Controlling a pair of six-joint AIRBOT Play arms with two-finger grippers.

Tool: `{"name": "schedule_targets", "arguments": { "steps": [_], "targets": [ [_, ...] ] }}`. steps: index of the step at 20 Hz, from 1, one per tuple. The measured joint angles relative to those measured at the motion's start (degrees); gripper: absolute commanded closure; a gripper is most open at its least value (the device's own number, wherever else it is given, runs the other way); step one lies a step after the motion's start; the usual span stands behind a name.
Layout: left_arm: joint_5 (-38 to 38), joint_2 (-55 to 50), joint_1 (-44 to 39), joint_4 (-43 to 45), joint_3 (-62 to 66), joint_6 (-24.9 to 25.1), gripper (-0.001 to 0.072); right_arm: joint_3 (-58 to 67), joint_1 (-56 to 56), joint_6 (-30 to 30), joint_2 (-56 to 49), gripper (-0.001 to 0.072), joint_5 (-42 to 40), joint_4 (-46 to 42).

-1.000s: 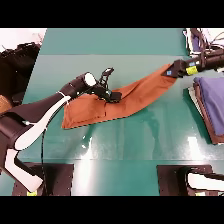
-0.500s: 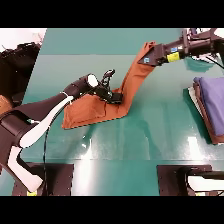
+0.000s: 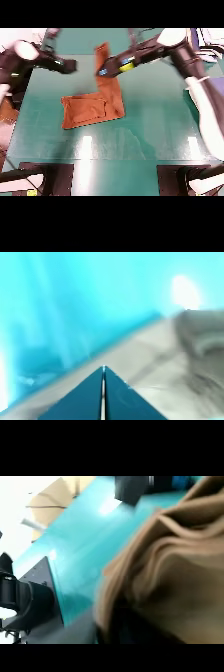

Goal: Fold the shirts.

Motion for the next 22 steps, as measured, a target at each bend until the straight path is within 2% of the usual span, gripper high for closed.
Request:
{"name": "schedule_targets", "arguments": {
  "steps": [1, 4, 7, 11, 13, 15, 19, 22],
  "targets": [
    [-0.5, 2.3, 2.3, 0.9, 0.0, 0.0, 0.0685, 1.7, 2.9, -0.9, -2.2, 0.0125, -1.4, 0.0],
    [-2.3, 7.1, 8.5, 2.8, 0.0, 0.0, 0.0684, 4.2, 8.4, -2.5, -6.4, 0.0141, -4.0, -0.2],
    [-4.8, 9.1, 11.7, 3.6, 0.0, 0.1, 0.0685, 0.8, 8.4, -2.1, -5.6, 0.0141, -3.5, -1.5],
    [-7.1, 10.0, 13.2, 3.7, 0.0, 0.7, 0.0684, -10.8, 1.9, 0.8, 0.3, 0.0138, -2.5, -6.8],
    [-7.7, 10.2, 13.5, 3.6, 0.0, 0.9, 0.0684, -17.9, -3.2, 2.9, 3.1, 0.0102, -2.4, -9.2],
    [-8.1, 10.3, 13.6, 3.1, 0.0, 1.0, 0.0684, -24.3, -8.5, 4.8, 4.3, 0.0098, -2.4, -10.7],
    [-8.3, 10.3, 13.7, 1.6, 0.0, 1.1, 0.0684, -32.4, -15.8, 6.4, 2.8, 0.01, -3.0, -11.3],
    [-8.3, 10.3, 13.7, 0.9, -0.1, 1.1, 0.0684, -34.6, -16.9, 6.6, -1.2, 0.0119, -4.0, -7.5]
  ]
}}
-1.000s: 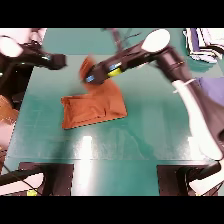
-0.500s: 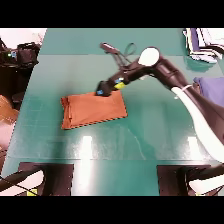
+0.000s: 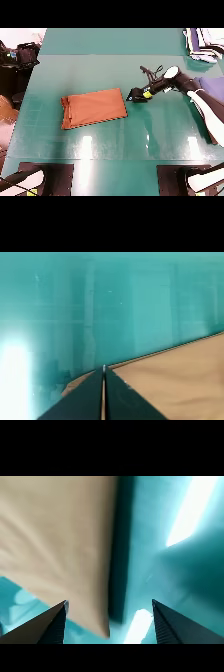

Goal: Fold the shirts.

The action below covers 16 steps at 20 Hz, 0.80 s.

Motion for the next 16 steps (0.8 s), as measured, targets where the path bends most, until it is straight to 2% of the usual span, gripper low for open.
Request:
{"name": "schedule_targets", "arguments": {
  "steps": [4, 5, 6, 8, 9, 10, 11, 16],
  "targets": [
    [0.0, 0.0, 0.0, -0.4, -0.1, 0.0, 0.0685, -0.9, 2.3, -1.8, -5.5, 0.0142, -1.5, 10.4],
    [0.0, 0.0, 0.0, -0.4, -0.1, 0.0, 0.0685, -0.9, 3.4, -2.6, -6.6, 0.0156, -2.4, 12.6],
    [0.0, 0.0, 0.0, -0.5, -0.1, 0.0, 0.0685, -0.6, 4.4, -3.2, -7.5, 0.0203, -3.3, 14.3],
    [0.0, 0.0, -0.3, -0.8, -0.1, 0.0, 0.0686, 1.4, 6.8, -4.1, -9.4, 0.0211, -4.2, 16.3],
    [0.0, 0.0, -0.7, -0.9, -0.1, 0.0, 0.0686, 3.0, 8.0, -4.4, -10.3, 0.0325, -4.7, 16.6],
    [0.1, 0.0, -1.4, -1.1, -0.1, 0.0, 0.0685, 4.6, 9.1, -4.6, -11.1, 0.0524, -5.4, 16.3],
    [0.2, 0.0, -2.2, -1.2, -0.1, 0.0, 0.0686, 6.5, 10.1, -4.7, -11.8, 0.0687, -5.9, 15.2],
    [1.4, 0.0, -8.0, -1.3, -0.1, 0.0, 0.0686, 16.8, 11.2, -4.5, -12.5, 0.0697, -4.0, 9.3]
  ]
}}
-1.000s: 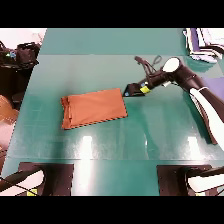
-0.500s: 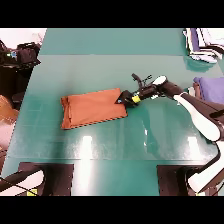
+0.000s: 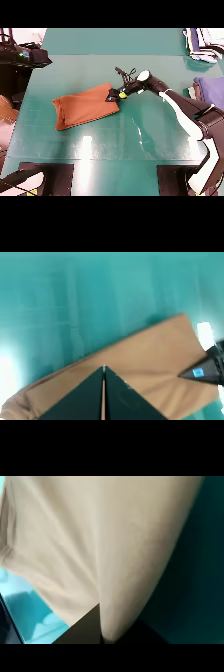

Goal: Fold the shirts.

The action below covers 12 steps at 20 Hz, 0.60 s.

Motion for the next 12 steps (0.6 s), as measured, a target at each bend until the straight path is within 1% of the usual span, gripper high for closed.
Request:
{"name": "schedule_targets", "arguments": {
  "steps": [2, 5, 8, 12],
  "targets": [
    [0.2, 0.0, -2.4, 0.0, 0.0, 0.0, 0.0686, 3.6, -2.3, 1.9, 1.6, 0.0697, 0.5, -4.6],
    [0.4, 0.0, -5.6, -0.1, 0.0, 0.0, 0.0685, 6.8, -9.3, 5.1, 6.7, 0.0697, 1.7, -11.8],
    [0.6, 0.0, -7.3, -0.8, 0.0, -0.1, 0.0685, 7.9, -19.8, 7.3, 12.7, 0.0697, 2.4, -16.9],
    [0.9, 0.0, -8.1, -1.9, 0.0, -0.2, 0.0685, 8.5, -36.8, 9.0, 19.2, 0.0697, 3.4, -20.5]
  ]
}}
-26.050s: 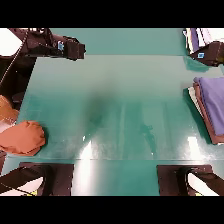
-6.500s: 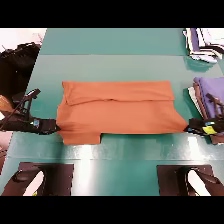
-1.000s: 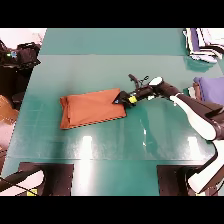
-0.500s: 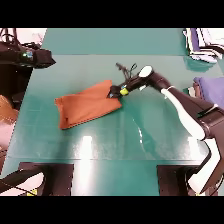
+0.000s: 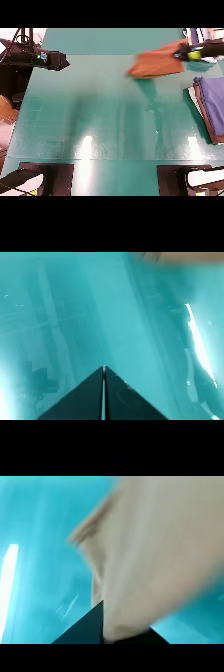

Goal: Fold the shirts.

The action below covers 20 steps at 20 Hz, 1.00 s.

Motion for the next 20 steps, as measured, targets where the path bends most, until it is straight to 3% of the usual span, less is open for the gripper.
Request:
{"name": "schedule_targets", "arguments": {
  "steps": [8, 20],
  "targets": [
    [2.1, 0.0, -0.2, -1.4, 0.0, -0.5, 0.0685, 0.2, -22.9, 1.0, 3.7, 0.0697, 2.7, -1.3],
    [2.9, 0.0, -0.2, -1.7, 0.0, -1.0, 0.0685, 0.2, -28.9, 1.0, 16.1, 0.0698, -4.3, -1.5]
  ]
}}
